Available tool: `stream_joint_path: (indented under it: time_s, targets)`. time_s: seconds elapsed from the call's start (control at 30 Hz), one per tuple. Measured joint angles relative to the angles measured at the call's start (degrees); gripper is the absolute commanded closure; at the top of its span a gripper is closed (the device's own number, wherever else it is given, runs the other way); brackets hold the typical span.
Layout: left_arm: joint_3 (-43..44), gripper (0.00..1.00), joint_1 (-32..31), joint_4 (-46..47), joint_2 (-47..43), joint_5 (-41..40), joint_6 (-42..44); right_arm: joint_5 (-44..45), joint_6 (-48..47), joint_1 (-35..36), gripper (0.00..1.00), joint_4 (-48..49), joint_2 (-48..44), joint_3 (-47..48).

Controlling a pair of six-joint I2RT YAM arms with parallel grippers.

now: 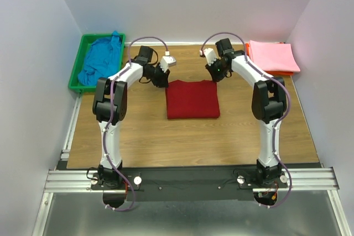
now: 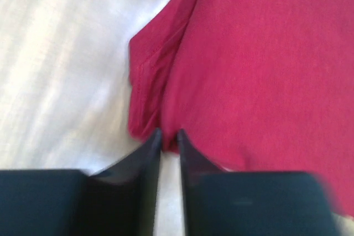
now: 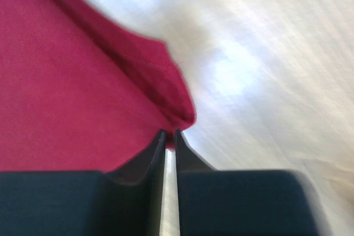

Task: Fold and stack the t-shirts
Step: Fold the tshirt

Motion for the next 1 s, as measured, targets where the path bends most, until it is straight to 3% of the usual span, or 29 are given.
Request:
stream_joint_path:
  time_s: [0.03,0.07,0.1,0.13,0.2,0.37,0.47,0.57,0.7,1.0]
  targets:
    - [0.68,0.55,0.07,0.07,0.07,-0.22,-0.13,1.44,0.94,-0.09,0.46,0.33,0.33,1.9]
    - [1.09,0.52,0.33,0.74,0.0,-0.26,-0.9,1.86,1.4,-0.13,0.36,0.5,0.35,2.67]
    - [1.05,0.48,0.63,1.64,-0.35,-0.28,-1.97,2.43,1.97,-0.24,0.18,0.79,0.28,3.41]
    - [0.66,0.45,1.09,2.4,-0.96,-0.31,-2.69,2.62,2.73,-0.39,0.12,1.16,-0.02,3.8]
    - [-1.33,0.1,1.97,3.76,-3.48,-0.46,-4.52,2.38,4.76,-0.66,0.0,1.31,-1.46,3.67]
    - [-13.0,0.09,2.69,9.92,-18.95,2.62,-13.14,-6.69,12.41,-1.11,0.0,1.6,-12.28,-2.82]
    - [-21.94,0.09,-0.85,17.11,-28.59,6.64,-22.01,-16.37,17.57,-1.11,0.0,1.99,-19.5,-8.98]
    - [-28.83,0.09,-6.58,24.52,-32.26,10.78,-30.64,-27.91,23.12,-1.09,0.0,2.34,-22.23,-15.23]
    - [-36.87,0.09,-13.44,34.32,-30.47,15.54,-42.32,-39.74,29.81,-0.96,0.0,2.73,-18.49,-23.41]
    - [-38.03,0.09,-10.97,46.38,-13.18,18.95,-58.4,-47.19,34.77,-1.57,0.0,3.45,-7.17,-26.91]
